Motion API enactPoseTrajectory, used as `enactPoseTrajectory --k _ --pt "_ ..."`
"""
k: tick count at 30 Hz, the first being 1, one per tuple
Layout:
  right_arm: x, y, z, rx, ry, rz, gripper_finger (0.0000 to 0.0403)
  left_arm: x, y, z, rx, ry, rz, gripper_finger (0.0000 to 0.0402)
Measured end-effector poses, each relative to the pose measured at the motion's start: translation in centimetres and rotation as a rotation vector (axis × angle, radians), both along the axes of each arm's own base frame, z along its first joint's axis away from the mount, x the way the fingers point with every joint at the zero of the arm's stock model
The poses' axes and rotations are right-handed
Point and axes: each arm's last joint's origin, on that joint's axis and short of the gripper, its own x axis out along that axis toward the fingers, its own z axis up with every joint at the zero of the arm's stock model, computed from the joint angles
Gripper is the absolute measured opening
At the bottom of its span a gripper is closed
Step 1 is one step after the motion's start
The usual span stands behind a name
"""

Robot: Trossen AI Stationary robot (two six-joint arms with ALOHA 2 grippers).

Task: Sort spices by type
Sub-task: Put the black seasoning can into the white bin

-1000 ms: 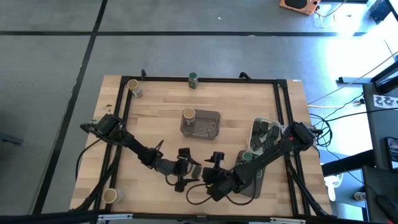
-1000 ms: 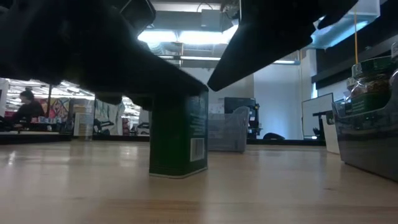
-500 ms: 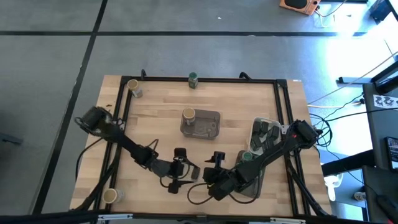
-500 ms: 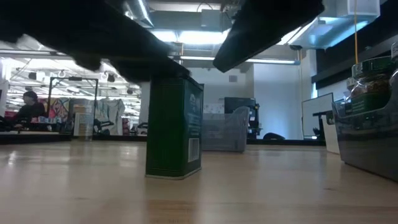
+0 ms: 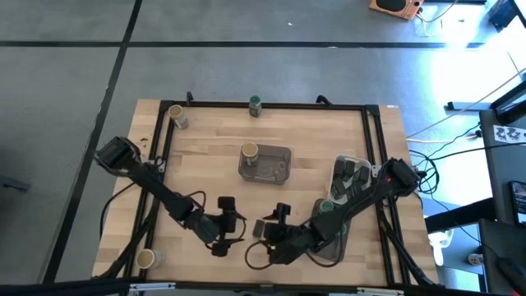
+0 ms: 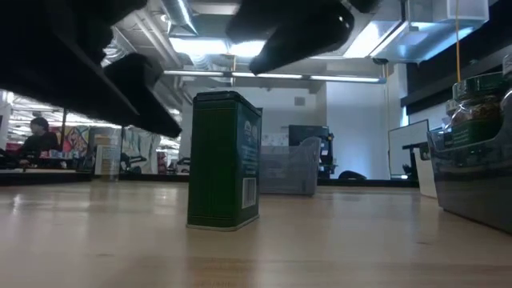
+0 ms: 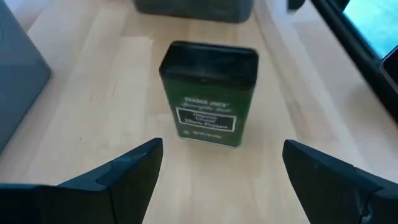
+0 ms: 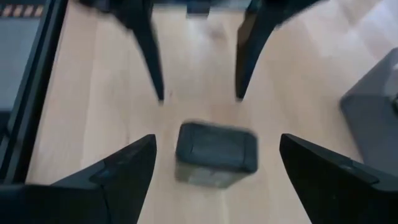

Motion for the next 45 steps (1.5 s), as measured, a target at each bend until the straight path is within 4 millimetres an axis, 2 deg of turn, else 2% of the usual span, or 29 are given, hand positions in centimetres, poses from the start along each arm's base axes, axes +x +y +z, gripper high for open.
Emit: enactPoseTrajectory --k 3,14,30,39,45 --pt "0.3 -0.2 0.2 -0.008 -0.040 -0.033 0.0340 0.3 0.1 -0.6 0.008 0.006 0.010 0.0329" --pt "1.6 -0.1 -2.9 -0.006 -0.021 -0.063 0.0340 0.9 0.6 -0.7 0.002 -0.015 0.029 0.0329" --pt "1.5 -0.3 -3.0 -0.015 -0.021 -0.091 0.0340 0.9 0.6 -0.7 0.004 -0.015 0.028 0.0329" --pt "1.9 0.0 -5.1 0.001 0.012 -0.086 0.0340 1.0 0.8 -0.6 0.002 -0.024 0.032 0.0329" --pt "2.2 -0.4 -5.2 -0.006 0.010 -0.106 0.0340 1.1 0.8 -0.6 0.001 -0.027 0.032 0.0329"
